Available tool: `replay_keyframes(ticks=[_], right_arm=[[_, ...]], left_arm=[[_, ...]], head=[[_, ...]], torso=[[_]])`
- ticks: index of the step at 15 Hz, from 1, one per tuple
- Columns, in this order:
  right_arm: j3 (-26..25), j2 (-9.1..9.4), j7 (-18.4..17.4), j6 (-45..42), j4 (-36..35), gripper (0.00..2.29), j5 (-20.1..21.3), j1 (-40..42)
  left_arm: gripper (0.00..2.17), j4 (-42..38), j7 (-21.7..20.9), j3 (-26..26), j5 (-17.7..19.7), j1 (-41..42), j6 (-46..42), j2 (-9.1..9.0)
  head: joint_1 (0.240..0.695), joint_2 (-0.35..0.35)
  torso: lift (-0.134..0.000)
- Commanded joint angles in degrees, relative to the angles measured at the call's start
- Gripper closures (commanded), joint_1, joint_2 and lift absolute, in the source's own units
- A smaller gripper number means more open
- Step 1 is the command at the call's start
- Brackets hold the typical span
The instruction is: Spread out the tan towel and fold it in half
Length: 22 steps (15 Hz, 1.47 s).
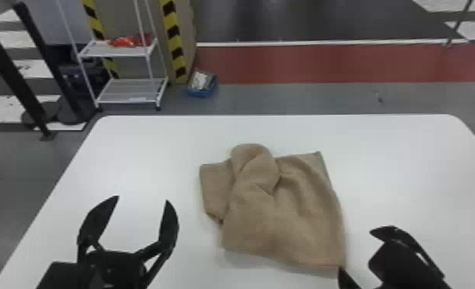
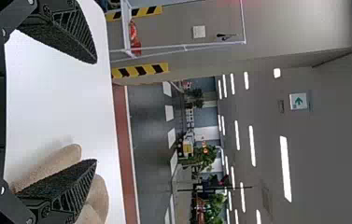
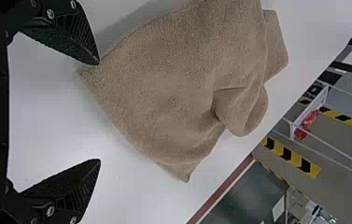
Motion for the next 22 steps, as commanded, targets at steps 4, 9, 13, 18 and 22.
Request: replay_keyframes(ticks=[4,9,13,18,22], right_arm=[[1.9,0.05,3.1,2.8,4.3,0.15,2.9,-2.9],[3.2,0.05,2.6,2.9,6.6,0.52,2.0,-4.3],[3.1,0.05,3.1,2.6,6.6,1.55,1.7,-4.5],[-1.7,0.05,-3.4,1.3,-0.9,1.77,-8.9,-4.0],[-2.2,0.05,-9.0,1.2,-3.1,1.77,-12.9,-4.0]], left_arm=[[0.14,0.7,0.0,0.6,0.2,-0.2,-0.2,-0.41],[0.14,1.6,0.0,0.8,0.2,-0.7,-0.5,-0.41],[0.14,2.2,0.0,1.1,0.4,-0.9,-0.7,-0.41],[0.14,3.4,-0.1,1.6,0.8,-2.2,-0.5,-0.41],[0.14,3.6,-2.0,1.7,0.8,-2.4,-0.5,-0.41]], head=[[0.695,0.09],[0.695,0.104],[0.695,0.126],[0.695,0.109],[0.695,0.086]], torso=[[-0.124],[-0.124],[-0.124],[-0.124],[-0.124]])
